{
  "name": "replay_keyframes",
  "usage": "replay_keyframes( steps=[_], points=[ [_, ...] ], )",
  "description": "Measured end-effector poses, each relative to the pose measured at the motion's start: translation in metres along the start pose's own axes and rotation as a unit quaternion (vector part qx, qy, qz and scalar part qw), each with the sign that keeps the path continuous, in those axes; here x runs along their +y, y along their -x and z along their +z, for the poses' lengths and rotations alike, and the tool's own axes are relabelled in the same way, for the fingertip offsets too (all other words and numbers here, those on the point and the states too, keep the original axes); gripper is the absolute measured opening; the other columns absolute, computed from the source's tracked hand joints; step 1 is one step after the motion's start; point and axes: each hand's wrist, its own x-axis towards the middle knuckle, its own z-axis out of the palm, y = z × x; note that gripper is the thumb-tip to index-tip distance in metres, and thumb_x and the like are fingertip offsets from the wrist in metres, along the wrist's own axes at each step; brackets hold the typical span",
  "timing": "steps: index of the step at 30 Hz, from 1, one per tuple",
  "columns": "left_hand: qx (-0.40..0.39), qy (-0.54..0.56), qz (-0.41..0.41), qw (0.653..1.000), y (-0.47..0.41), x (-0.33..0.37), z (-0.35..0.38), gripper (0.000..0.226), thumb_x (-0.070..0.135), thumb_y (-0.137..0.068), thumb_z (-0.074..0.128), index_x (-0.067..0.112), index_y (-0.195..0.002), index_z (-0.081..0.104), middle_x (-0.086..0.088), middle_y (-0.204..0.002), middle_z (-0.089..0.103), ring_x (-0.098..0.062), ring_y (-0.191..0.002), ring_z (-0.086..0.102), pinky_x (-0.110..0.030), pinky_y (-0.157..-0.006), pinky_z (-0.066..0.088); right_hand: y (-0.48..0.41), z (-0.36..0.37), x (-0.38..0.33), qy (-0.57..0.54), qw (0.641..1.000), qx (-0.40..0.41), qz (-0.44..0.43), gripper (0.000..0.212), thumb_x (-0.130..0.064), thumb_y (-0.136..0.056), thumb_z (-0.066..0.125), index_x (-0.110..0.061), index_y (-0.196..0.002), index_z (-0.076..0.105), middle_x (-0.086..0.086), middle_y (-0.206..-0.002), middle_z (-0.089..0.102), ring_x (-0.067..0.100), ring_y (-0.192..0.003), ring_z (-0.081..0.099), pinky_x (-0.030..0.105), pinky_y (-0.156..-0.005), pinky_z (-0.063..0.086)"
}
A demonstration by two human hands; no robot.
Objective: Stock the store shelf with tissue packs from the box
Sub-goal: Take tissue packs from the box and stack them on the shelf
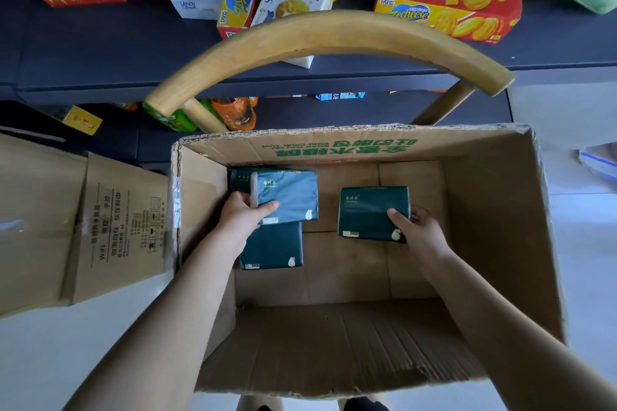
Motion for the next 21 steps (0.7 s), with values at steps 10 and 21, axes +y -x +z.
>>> replay_keyframes(
  steps=[10,21],
  points=[
    [-0.017,0.108,0.05,0.993,0.078,0.012,-0.025,0.022,0.015,-0.083,0.07,0.009,-0.099,0.055,-0.007,-0.103,0.062,-0.021,-0.097,0.06,-0.025,-0.07,0.05,0.044,-0.028,-0.032,-0.045,0.997,0.022,-0.052,0.03,-0.031,-0.092,0.058,-0.011,-0.113,0.057,0.003,-0.097,0.062,0.018,-0.096,0.058,0.027,-0.081,0.048],
    [-0.022,0.149,0.193,0.97,0.228,0.081,-0.102,0.018,0.017,-0.085,0.068,0.013,-0.098,0.057,-0.006,-0.105,0.063,-0.022,-0.102,0.06,-0.033,-0.079,0.051,0.189,-0.067,-0.121,-0.078,0.976,0.022,-0.201,0.014,-0.027,-0.089,0.064,-0.013,-0.093,0.063,0.007,-0.095,0.069,0.025,-0.094,0.065,0.041,-0.089,0.052]
  ],
)
